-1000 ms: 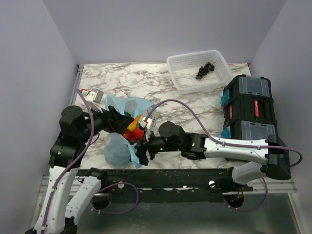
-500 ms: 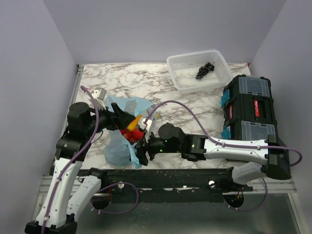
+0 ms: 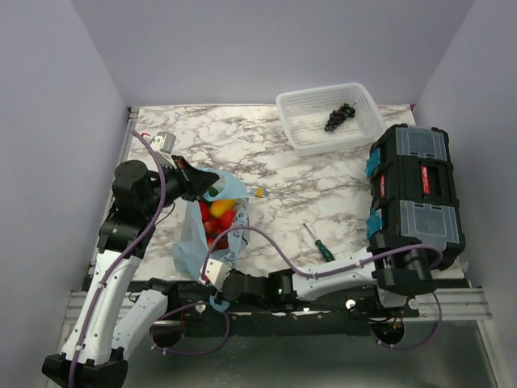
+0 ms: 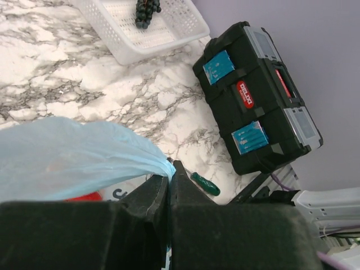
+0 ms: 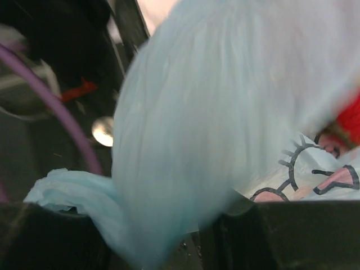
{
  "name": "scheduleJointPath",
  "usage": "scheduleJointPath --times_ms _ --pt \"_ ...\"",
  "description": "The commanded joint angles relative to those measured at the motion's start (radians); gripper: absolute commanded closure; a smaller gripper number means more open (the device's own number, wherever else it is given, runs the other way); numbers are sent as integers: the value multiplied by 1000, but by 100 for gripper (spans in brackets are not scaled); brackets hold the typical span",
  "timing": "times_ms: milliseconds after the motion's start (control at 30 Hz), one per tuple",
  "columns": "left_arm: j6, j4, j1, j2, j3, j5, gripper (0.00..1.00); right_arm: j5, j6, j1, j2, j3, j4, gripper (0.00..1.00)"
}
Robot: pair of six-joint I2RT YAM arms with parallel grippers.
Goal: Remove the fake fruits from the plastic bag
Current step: Adjust the plastic bag at the center of the board.
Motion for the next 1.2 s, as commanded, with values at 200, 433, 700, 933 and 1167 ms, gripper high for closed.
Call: scheduleJointPath --times_ms 200,433,700,933,1167 --pt "81 60 4 -32 -7 18 100 149 79 -8 -113 -41 -19 28" --pt "79 53 4 -36 12 25 100 210 161 -52 -238 -32 -182 0" --pt "90 38 4 -43 36 30 100 332 198 -108 -396 -99 -238 0" --pt "86 34 5 -40 38 30 100 108 117 -114 -387 -32 -125 16" --pt "53 49 4 -33 30 55 100 87 169 -197 -160 78 32 54"
